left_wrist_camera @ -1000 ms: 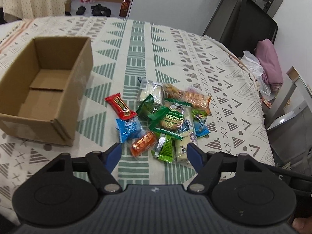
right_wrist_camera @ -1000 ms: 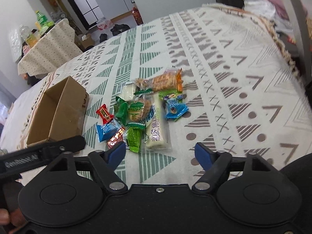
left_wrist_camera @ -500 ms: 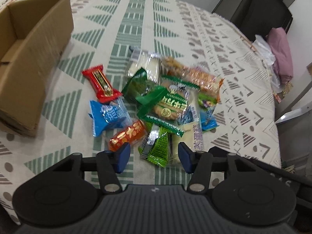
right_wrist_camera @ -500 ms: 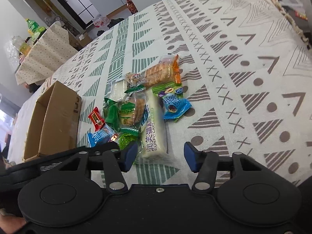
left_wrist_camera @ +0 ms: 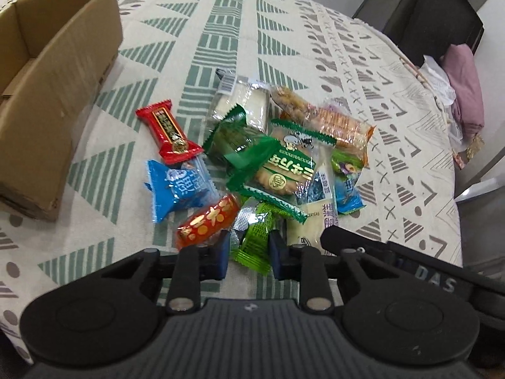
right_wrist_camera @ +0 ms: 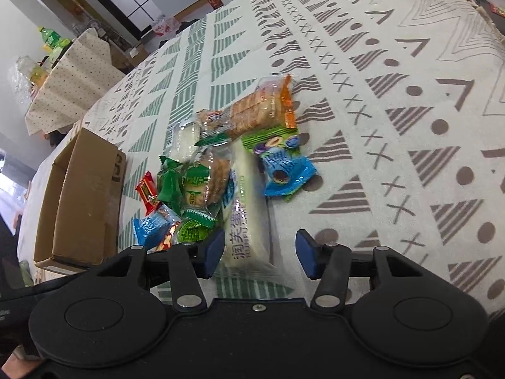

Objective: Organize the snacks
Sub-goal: 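Grasp the white RUNFU CAKE pack with the right gripper while the left grasps green candy, then carry the cake pack with the right gripper into the box while the left gripper drops the green candy in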

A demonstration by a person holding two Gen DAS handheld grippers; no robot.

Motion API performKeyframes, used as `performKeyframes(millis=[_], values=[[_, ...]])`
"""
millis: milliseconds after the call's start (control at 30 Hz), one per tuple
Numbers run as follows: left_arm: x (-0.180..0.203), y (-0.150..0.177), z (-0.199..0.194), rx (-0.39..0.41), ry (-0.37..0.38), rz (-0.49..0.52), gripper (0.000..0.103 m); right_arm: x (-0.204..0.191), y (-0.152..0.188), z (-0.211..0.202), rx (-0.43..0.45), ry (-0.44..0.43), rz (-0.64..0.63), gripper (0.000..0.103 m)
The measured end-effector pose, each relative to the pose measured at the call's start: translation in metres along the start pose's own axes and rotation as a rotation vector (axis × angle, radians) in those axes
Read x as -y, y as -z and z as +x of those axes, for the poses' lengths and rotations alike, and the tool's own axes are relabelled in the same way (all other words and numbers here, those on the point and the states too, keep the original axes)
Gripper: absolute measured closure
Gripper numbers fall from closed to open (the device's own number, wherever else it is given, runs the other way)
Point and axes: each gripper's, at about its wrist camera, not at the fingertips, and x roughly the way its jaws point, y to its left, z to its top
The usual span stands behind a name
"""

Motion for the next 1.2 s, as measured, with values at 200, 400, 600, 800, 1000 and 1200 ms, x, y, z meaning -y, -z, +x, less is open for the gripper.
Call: performKeyframes(millis=[200, 400, 600, 800, 1000, 1200], values=[[-0.008, -0.003, -0.016, 0.035, -0.015, -0.022, 0.079, -0.004, -0.003, 0.004, 0.000, -0.018, -0.013, 0.052], [-0.013, -0.003, -0.030, 0.060, -0.020, -0.033, 0.080, -0.011, -0.006, 0.010, 0.000, -0.008, -0.032, 0.052], [-0.016, -0.004, -0.046, 0.083, -0.029, -0.051, 0.081, -0.019, -0.012, 0.027, -0.023, 0.042, -0.068, 0.054], [-0.022, -0.011, -0.071, 0.131, -0.029, -0.053, 0.081, -0.017, -0.011, 0.030, -0.051, 0.016, -0.055, 0.079], [-0.033, -0.014, -0.091, 0.168, -0.030, -0.056, 0.081, -0.018, -0.004, 0.002, -0.004, -0.029, -0.014, 0.082], [-0.045, -0.012, -0.109, 0.194, -0.021, -0.062, 0.081, -0.030, -0.004, -0.027, 0.083, -0.060, 0.004, 0.082]])
